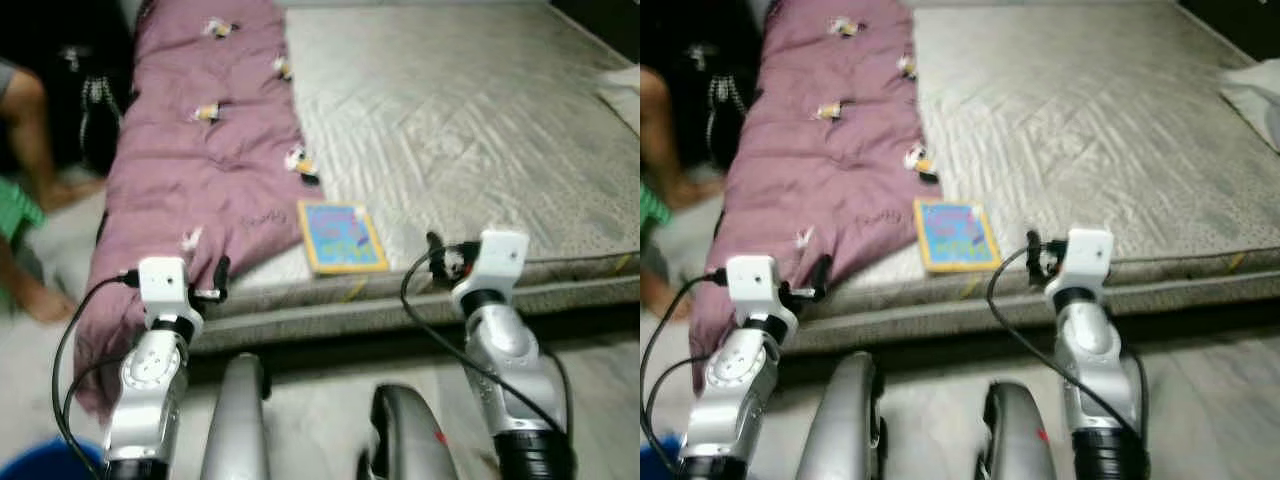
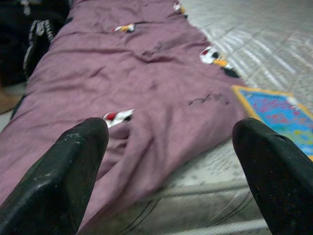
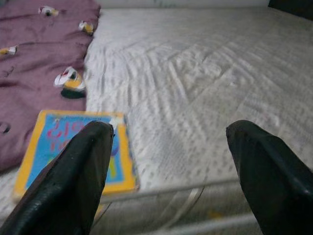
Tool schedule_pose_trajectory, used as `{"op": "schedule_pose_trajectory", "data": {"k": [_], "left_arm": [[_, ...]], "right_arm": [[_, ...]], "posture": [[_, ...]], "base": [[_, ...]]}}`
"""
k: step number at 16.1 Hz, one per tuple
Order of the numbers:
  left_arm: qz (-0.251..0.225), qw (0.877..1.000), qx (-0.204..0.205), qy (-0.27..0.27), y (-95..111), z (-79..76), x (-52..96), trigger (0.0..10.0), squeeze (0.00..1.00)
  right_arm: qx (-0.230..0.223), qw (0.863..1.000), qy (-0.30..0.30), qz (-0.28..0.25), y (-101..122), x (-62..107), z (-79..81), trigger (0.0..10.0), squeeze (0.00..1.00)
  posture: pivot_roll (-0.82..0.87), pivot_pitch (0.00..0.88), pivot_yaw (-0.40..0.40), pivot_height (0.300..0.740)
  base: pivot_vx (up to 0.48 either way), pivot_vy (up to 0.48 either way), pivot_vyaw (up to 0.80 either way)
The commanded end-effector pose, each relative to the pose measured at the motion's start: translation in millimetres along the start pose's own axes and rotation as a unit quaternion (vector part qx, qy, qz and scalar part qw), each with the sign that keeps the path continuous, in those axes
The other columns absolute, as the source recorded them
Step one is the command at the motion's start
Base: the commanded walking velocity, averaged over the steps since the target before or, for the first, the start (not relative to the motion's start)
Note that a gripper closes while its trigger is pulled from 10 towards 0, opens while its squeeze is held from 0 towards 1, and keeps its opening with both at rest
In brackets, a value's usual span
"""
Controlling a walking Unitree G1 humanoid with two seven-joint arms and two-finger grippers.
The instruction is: Clean up the room
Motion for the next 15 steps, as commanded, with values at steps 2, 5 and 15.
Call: {"op": "schedule_pose_trajectory", "data": {"k": [2,5,15], "left_arm": [[-0.033,0.999,0.005,-0.013,18.2,-0.5,-4.9,10.0,0.00],[-0.037,0.999,0.007,-0.014,20.5,1.6,-4.7,10.0,0.00],[-0.034,0.999,0.010,-0.023,19.4,-3.4,-4.8,10.0,0.00]], "right_arm": [[0.003,1.000,0.006,-0.010,6.4,-2.0,3.9,10.0,0.00],[0.003,1.000,0.006,-0.013,8.2,-3.7,4.3,10.0,0.00],[0.013,1.000,0.008,-0.014,8.6,-4.3,4.4,10.0,0.00]], "posture": [[-0.01,0.145,-0.009,0.616],[-0.01,0.146,-0.005,0.616],[-0.02,0.148,-0.007,0.616]], "base": [[0.000,0.000,0.00],[0.165,0.000,0.00],[0.305,0.000,0.00]]}}
Point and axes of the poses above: a point about 5 cm out from each wrist's last joint towards the gripper, its own x axis pointing back from the gripper into the wrist, its own y axis along the axis of the wrist's last joint, z = x × y, the point moved 5 cm from there along -x, pointing out of the wrist towards the gripper, and after that the axes turned 12 degrees about -x, right-handed, at the moved point
